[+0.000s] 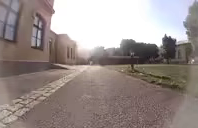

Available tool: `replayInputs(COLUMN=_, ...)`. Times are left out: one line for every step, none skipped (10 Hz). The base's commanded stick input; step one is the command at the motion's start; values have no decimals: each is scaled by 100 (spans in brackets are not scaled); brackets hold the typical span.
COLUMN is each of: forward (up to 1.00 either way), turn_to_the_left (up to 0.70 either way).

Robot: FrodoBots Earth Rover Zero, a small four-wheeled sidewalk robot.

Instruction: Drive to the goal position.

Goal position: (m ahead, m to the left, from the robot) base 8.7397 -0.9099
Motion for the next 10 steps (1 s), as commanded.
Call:
replayInputs(forward=44, turn_to_the_left=2)
replayInputs(forward=44, turn_to_the_left=2)
replayInputs(forward=44, turn_to_the_left=2)
replayInputs(forward=44, turn_to_the_left=2)
replayInputs(forward=44, turn_to_the_left=2)
replayInputs(forward=44, turn_to_the_left=2)
replayInputs(forward=44, turn_to_the_left=2)
replayInputs(forward=44, turn_to_the_left=2)
replayInputs(forward=44, turn_to_the_left=2)
replayInputs(forward=44, turn_to_the_left=2)
